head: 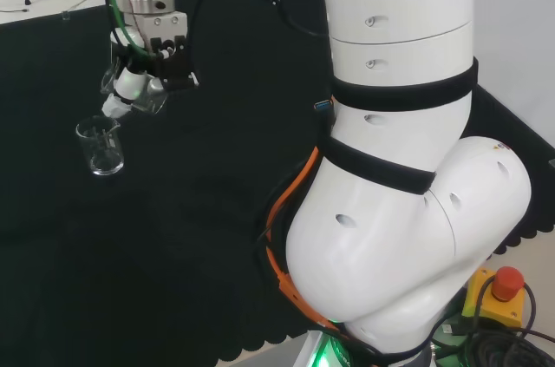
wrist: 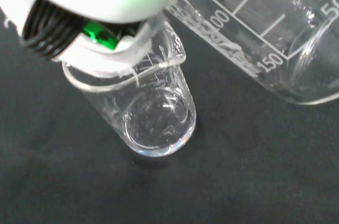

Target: Place the beaker back on the table.

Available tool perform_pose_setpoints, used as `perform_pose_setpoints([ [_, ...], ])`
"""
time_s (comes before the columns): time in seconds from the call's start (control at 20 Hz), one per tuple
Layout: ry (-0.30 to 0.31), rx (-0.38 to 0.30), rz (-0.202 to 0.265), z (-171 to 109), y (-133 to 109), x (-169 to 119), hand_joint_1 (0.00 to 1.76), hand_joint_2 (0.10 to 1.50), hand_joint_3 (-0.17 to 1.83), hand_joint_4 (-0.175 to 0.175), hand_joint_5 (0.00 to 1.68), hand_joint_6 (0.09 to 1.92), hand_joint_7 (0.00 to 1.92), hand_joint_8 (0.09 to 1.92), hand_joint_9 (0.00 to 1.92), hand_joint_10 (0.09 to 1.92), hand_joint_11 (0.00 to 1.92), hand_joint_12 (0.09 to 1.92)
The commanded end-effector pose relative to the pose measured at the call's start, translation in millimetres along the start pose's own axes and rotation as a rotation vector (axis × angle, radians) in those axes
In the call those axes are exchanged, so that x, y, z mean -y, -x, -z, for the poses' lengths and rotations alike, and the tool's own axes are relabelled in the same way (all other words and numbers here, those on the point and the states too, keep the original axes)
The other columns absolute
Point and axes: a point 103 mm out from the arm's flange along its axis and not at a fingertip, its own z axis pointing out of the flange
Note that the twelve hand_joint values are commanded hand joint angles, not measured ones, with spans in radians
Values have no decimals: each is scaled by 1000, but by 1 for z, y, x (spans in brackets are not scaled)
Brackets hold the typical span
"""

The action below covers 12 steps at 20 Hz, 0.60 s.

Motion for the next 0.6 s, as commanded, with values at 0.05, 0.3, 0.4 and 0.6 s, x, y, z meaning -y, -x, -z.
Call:
perform_pose_setpoints([
  [0.05, 48, -64, 31, -1, 12, 0, 1200, 574, 773, -111, 1331, 623, 1816, 87, 1524, 518, 1363, 763],
  [0.3, 90, -137, 86, -9, 20, 0, 1200, 575, 772, -110, 1329, 625, 1815, 87, 1520, 522, 1356, 759],
  [0.4, 104, -159, 94, -11, 23, -1, 1199, 576, 771, -109, 1329, 626, 1813, 87, 1517, 523, 1351, 758],
  [0.6, 110, -195, 110, -16, 25, -5, 1199, 578, 769, -108, 1328, 626, 1811, 87, 1510, 526, 1346, 757],
])
